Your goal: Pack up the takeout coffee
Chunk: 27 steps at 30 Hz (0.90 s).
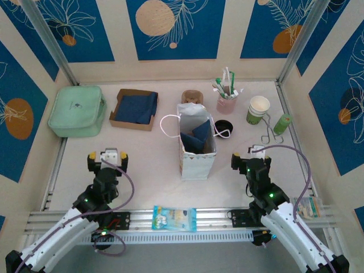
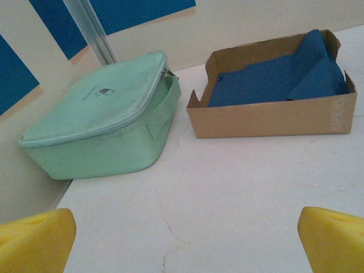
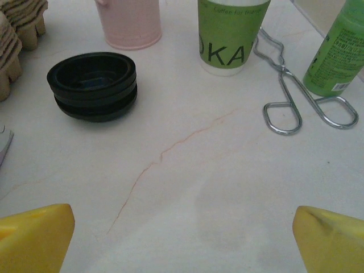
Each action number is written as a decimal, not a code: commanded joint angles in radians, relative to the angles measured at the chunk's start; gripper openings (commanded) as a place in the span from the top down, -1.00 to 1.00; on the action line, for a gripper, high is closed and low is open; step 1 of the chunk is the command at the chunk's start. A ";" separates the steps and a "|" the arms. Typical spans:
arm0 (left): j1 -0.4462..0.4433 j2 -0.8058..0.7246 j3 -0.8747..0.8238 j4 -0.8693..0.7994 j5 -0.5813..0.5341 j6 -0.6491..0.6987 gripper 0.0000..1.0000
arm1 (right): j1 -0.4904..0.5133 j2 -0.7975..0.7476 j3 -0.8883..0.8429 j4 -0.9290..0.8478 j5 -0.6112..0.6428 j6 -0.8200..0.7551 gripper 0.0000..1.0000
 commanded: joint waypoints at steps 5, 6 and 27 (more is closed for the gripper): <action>-0.010 0.000 -0.015 0.023 -0.046 0.006 -0.99 | -0.015 0.056 0.007 0.097 0.047 0.003 -0.99; -0.010 0.000 -0.019 0.039 -0.045 0.010 -0.99 | -0.021 0.070 0.010 0.103 0.042 0.006 -0.99; 0.014 0.068 -0.083 0.299 -0.064 0.088 -0.99 | -0.202 0.361 0.009 0.444 -0.119 -0.018 -0.98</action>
